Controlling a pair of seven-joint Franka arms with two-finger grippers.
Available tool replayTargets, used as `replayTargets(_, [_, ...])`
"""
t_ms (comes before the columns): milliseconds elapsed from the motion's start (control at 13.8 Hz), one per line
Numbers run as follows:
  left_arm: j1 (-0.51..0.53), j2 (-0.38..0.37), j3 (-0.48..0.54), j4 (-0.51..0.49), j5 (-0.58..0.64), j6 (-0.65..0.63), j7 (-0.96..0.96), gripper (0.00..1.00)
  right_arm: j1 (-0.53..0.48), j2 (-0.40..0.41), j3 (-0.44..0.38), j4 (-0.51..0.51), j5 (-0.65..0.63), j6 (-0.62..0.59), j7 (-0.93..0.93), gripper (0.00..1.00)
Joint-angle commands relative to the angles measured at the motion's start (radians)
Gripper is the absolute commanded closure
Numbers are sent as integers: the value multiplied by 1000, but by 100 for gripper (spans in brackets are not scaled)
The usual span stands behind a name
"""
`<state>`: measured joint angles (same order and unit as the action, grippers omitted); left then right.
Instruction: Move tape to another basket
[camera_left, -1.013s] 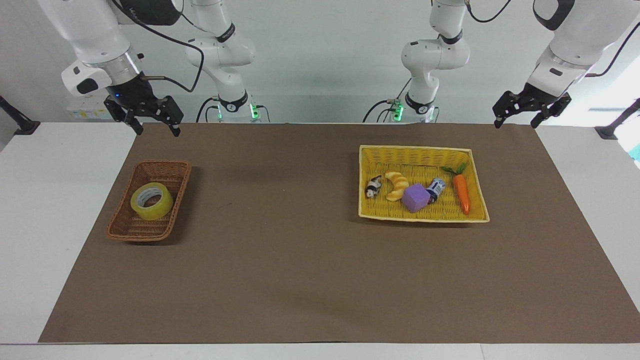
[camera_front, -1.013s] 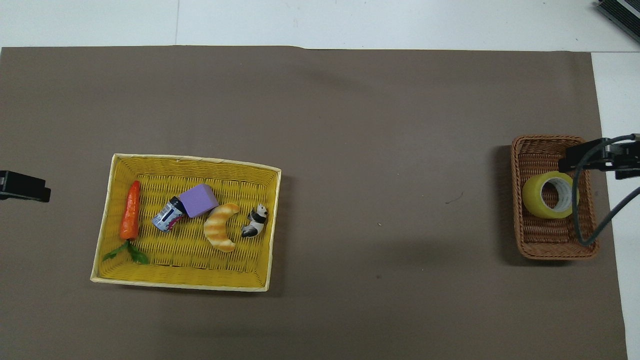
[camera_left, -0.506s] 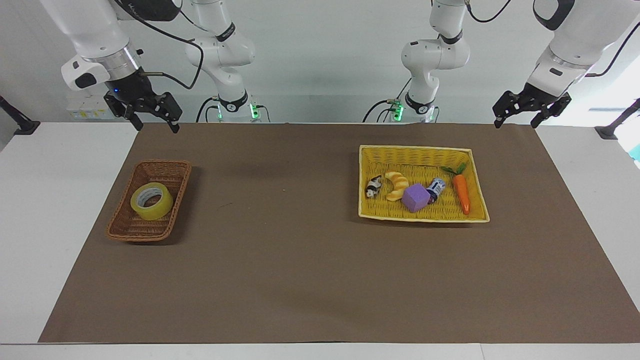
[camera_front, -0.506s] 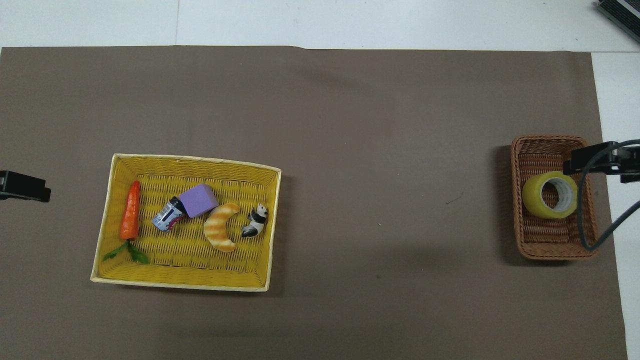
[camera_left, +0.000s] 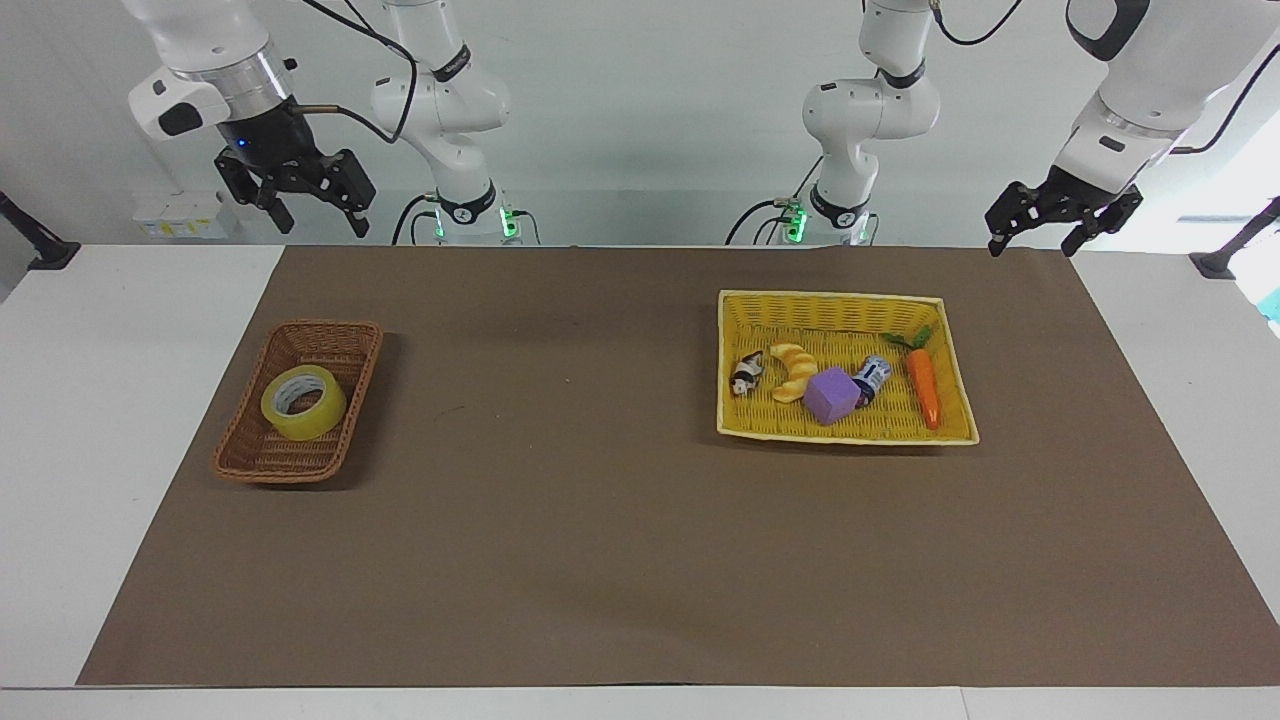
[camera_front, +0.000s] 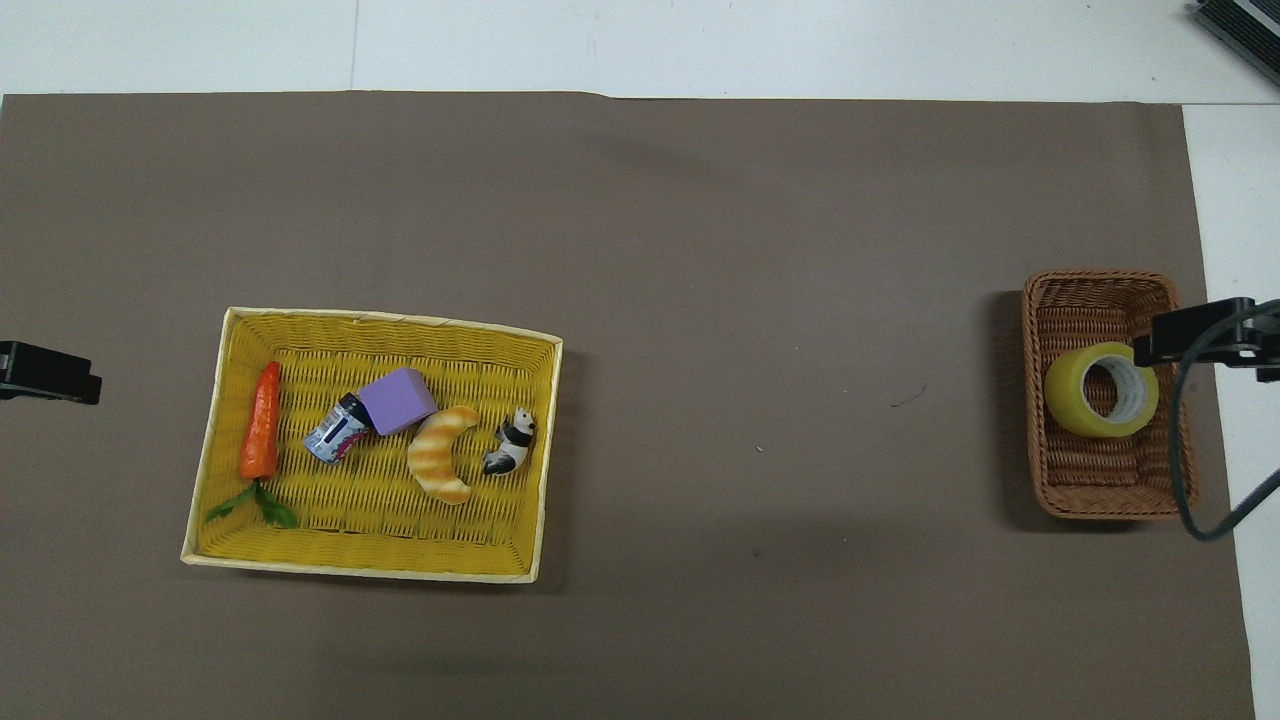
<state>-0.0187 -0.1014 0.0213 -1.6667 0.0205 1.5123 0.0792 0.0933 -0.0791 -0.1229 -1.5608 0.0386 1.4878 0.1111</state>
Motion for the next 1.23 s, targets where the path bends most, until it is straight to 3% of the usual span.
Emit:
replayTargets(0, [-3, -1, 2, 8, 21, -7, 1, 0, -4, -36, 6, -45, -23, 0, 25, 0])
replayTargets(1157, [-3, -1, 2, 8, 21, -7, 1, 0, 8, -36, -14, -45, -23, -4, 13, 0])
